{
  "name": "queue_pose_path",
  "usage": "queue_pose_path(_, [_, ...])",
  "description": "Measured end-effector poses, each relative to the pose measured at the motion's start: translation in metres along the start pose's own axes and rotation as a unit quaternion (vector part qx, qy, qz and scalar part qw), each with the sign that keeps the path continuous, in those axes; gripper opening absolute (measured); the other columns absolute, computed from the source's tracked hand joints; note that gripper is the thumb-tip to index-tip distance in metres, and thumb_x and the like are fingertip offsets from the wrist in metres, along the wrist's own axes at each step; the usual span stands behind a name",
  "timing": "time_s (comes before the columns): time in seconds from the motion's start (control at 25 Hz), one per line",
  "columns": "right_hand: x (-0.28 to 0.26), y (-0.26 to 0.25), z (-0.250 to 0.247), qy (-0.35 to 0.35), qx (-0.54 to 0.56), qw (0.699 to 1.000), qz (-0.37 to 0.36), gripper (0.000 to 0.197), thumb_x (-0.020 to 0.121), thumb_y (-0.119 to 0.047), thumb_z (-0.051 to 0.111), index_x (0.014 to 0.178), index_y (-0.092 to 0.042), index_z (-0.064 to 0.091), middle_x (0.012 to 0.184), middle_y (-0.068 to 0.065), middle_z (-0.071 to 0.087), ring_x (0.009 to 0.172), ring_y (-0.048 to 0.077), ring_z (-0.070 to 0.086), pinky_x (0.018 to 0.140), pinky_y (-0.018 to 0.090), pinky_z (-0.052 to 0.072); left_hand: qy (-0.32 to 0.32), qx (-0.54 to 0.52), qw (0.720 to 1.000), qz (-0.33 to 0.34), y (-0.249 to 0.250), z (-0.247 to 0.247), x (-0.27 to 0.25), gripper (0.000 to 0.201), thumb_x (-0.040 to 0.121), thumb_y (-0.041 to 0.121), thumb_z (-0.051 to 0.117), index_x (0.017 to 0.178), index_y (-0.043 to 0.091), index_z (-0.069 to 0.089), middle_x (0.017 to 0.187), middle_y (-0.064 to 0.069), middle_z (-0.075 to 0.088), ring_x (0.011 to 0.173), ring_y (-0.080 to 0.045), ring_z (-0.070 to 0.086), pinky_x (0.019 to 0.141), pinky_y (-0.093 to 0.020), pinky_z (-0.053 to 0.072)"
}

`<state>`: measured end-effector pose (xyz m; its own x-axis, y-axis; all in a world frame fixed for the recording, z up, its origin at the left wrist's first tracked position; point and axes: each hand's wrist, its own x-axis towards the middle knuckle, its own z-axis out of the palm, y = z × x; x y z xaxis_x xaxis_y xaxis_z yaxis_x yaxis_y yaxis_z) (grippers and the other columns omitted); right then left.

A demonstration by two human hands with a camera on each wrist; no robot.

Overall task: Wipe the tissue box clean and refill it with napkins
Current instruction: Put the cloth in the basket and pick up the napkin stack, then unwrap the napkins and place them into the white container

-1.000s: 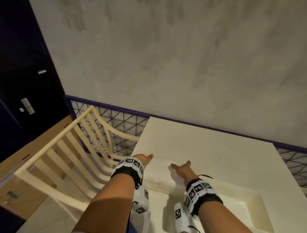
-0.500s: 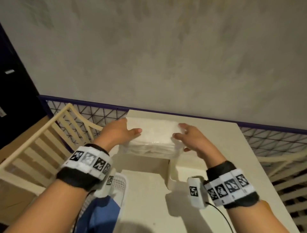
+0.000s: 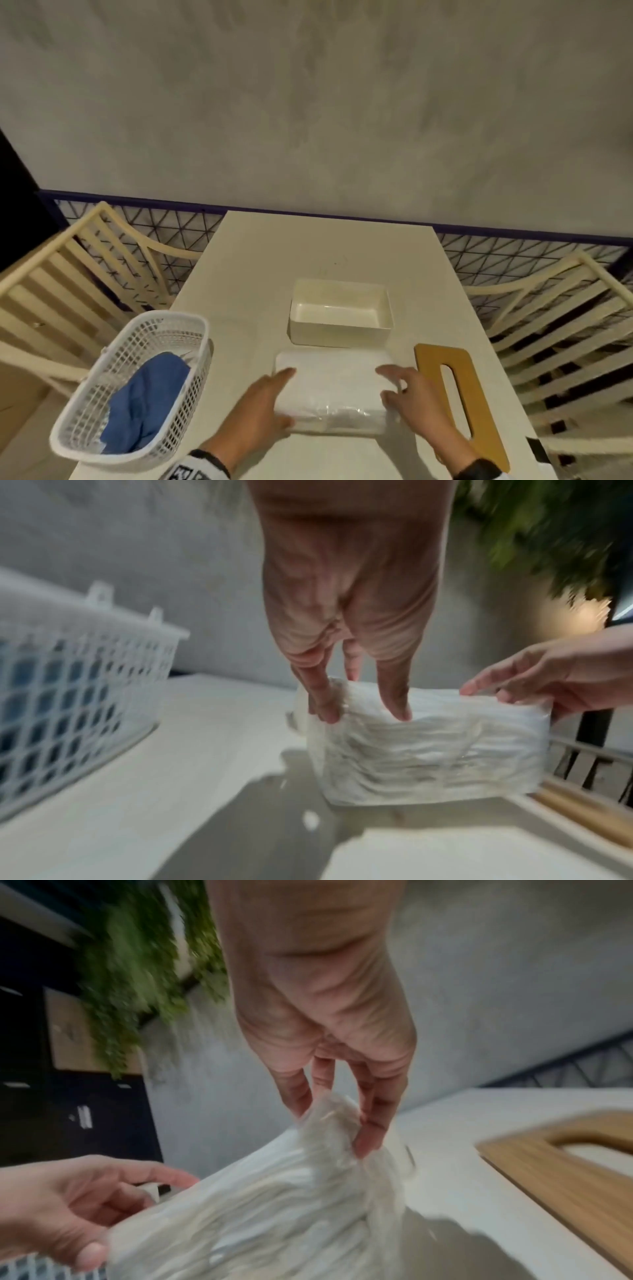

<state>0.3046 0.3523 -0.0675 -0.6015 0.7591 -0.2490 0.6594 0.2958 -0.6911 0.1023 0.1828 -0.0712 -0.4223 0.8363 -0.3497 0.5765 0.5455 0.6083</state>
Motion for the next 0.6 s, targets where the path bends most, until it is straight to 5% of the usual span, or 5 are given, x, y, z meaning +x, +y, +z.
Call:
queue_pose_path(0.16, [-0.004, 0.041, 0.030, -0.008, -0.003, 1.000, -0.013, 0.044, 0.086, -0.007, 0.064, 0.099, -0.048, 0.052, 0.128, 0.001, 0.050, 0.115, 0.015, 0.050, 0.088, 0.009, 0.035, 0.022, -0.048, 0.999, 0.010, -0.020, 0.028, 0.004, 0.072, 0.078, 0.009, 0.063, 0.133, 0.044, 0.033, 0.114, 0.006, 0.044, 0.091, -0.001, 0.047, 0.072, 0.003, 0.037])
queue_pose_path(0.28, [-0.012, 0.039, 0.030, 0.097, -0.104, 0.986, -0.083, 0.034, 0.083, -0.019, 0.070, 0.113, -0.031, 0.060, 0.135, 0.005, 0.044, 0.124, 0.021, 0.039, 0.098, 0.024, 0.035, 0.019, -0.012, 0.999, 0.022, -0.023, 0.025, 0.009, 0.090, 0.070, 0.017, 0.072, 0.140, 0.041, 0.021, 0.138, 0.006, 0.026, 0.112, -0.007, 0.044, 0.083, -0.005, 0.040])
queue_pose_path(0.36, [-0.020, 0.026, 0.036, 0.144, -0.214, 0.929, -0.267, 0.031, 0.076, -0.021, 0.074, 0.105, -0.024, 0.063, 0.122, 0.003, 0.056, 0.113, 0.018, 0.043, 0.092, 0.029, 0.044, 0.020, 0.031, 0.998, 0.050, -0.022, 0.021, 0.010, 0.106, 0.064, 0.025, 0.076, 0.143, 0.041, 0.007, 0.151, 0.017, 0.002, 0.134, -0.009, 0.026, 0.101, -0.020, 0.039])
queue_pose_path(0.44, [-0.023, 0.022, 0.052, 0.082, -0.313, 0.842, -0.432, 0.021, 0.076, -0.020, 0.067, 0.096, -0.022, 0.061, 0.105, -0.001, 0.063, 0.095, 0.014, 0.050, 0.080, 0.026, 0.049, 0.013, 0.066, 0.994, 0.090, -0.021, 0.018, 0.014, 0.104, 0.066, 0.025, 0.074, 0.142, 0.042, 0.005, 0.154, 0.022, -0.004, 0.140, -0.005, 0.013, 0.108, -0.023, 0.031])
queue_pose_path(0.6, [-0.009, 0.032, 0.071, 0.043, -0.428, 0.767, -0.476, 0.016, 0.081, -0.018, 0.055, 0.097, -0.022, 0.057, 0.098, -0.004, 0.064, 0.077, 0.015, 0.057, 0.070, 0.026, 0.045, -0.010, 0.103, 0.987, 0.125, -0.026, 0.015, 0.024, 0.092, 0.072, 0.025, 0.069, 0.143, 0.039, 0.013, 0.156, 0.017, 0.005, 0.142, -0.004, 0.010, 0.113, -0.024, 0.026])
